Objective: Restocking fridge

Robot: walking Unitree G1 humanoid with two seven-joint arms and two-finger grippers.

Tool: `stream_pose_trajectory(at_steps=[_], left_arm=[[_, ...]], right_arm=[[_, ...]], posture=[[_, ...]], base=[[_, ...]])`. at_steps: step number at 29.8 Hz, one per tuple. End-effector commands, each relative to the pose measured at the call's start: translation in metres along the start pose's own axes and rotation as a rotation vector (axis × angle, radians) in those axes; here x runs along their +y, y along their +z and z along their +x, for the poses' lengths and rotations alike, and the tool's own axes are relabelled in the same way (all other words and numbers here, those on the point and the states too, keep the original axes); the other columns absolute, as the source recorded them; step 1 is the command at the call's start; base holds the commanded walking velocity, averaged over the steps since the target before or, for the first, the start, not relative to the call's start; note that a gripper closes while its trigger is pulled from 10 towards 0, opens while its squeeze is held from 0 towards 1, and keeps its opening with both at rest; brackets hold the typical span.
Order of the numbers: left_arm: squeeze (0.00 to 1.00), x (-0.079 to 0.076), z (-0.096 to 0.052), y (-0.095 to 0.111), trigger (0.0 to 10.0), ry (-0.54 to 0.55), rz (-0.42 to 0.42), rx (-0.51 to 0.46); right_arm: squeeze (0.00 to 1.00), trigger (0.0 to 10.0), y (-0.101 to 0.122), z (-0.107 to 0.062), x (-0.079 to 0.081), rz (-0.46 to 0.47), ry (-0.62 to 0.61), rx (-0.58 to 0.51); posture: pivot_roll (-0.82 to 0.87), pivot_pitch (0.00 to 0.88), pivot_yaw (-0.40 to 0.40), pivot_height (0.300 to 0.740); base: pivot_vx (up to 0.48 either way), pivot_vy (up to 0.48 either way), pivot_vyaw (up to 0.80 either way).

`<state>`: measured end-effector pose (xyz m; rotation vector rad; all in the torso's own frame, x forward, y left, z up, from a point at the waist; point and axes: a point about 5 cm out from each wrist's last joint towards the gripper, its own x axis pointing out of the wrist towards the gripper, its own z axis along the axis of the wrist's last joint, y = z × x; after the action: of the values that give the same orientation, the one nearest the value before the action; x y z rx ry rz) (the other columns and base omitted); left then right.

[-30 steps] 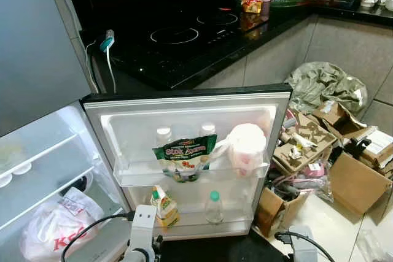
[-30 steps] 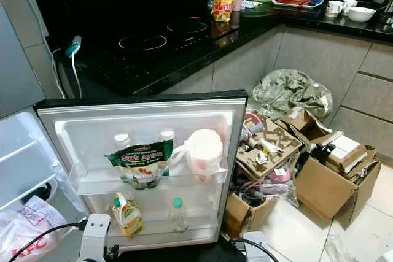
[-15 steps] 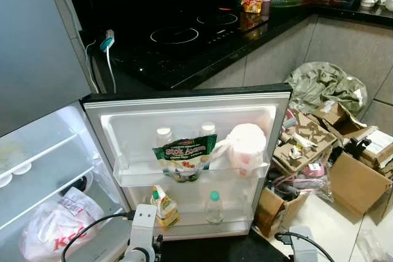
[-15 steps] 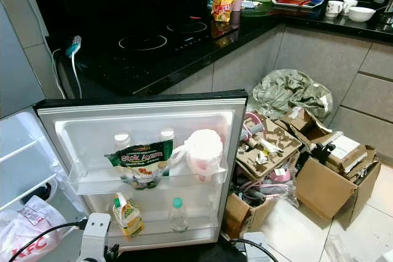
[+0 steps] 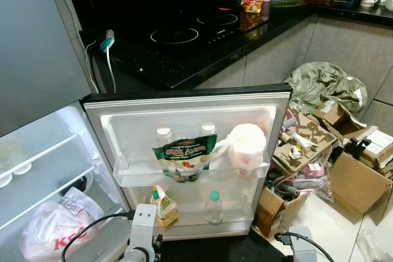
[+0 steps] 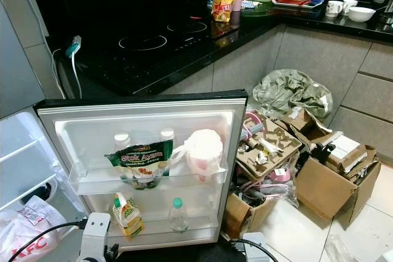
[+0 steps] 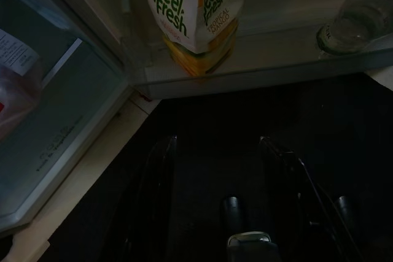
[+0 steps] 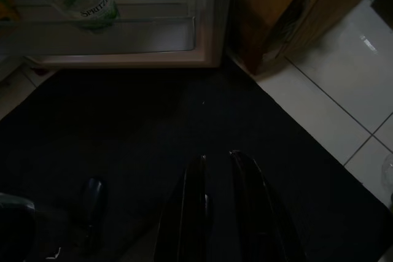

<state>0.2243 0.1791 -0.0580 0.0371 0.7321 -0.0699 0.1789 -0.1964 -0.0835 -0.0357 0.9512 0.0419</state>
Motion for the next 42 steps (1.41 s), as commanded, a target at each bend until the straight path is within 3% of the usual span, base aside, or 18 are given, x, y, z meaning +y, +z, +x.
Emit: stream_pose_trajectory(at_steps=[1, 9, 15, 19, 28, 35, 42], left_arm=[[0.00, 0.001, 0.000, -0.001, 10.0, 0.001, 0.004, 0.015], [0.00, 0.001, 0.000, -0.001, 10.0, 0.006, 0.007, 0.013], [0.00, 0.001, 0.000, -0.001, 10.0, 0.007, 0.010, 0.014], [0.00, 0.001, 0.000, -0.002, 10.0, 0.008, 0.011, 0.016], [0.00, 0.002, -0.001, -0.004, 10.0, 0.010, 0.016, 0.019], [0.00, 0.002, -0.001, -0.003, 10.0, 0.011, 0.018, 0.017], [0.00, 0.005, 0.000, 0.000, 10.0, 0.007, 0.033, 0.017]], right_arm=[[0.00, 10.0, -0.003, 0.000, 0.001, 0.035, 0.007, 0.012], [0.00, 10.0, -0.001, 0.000, 0.003, 0.016, 0.044, -0.003], [0.00, 10.0, -0.004, 0.000, 0.004, -0.063, 0.000, 0.021], [0.00, 10.0, -0.006, 0.000, 0.006, -0.065, 0.004, 0.026], [0.00, 10.0, -0.002, 0.003, 0.029, -0.081, 0.018, 0.014], [0.00, 10.0, 0.000, 0.002, 0.015, -0.089, 0.006, 0.003], [0.00, 10.0, 0.005, 0.003, 0.015, -0.080, -0.003, -0.016]], posture=[[0.02, 0.000, 0.025, 0.740], [0.03, 0.000, 0.023, 0.740], [0.02, 0.000, 0.023, 0.740], [0.03, 0.000, 0.022, 0.740], [0.03, 0.000, 0.027, 0.740], [0.03, 0.000, 0.028, 0.740], [0.03, 0.000, 0.055, 0.740]], base=[[0.000, 0.000, 0.00], [0.000, 0.000, 0.00], [0.000, 0.000, 0.00], [0.000, 0.000, 0.00], [0.000, 0.000, 0.00], [0.000, 0.000, 0.00], [0.000, 0.000, 0.00]])
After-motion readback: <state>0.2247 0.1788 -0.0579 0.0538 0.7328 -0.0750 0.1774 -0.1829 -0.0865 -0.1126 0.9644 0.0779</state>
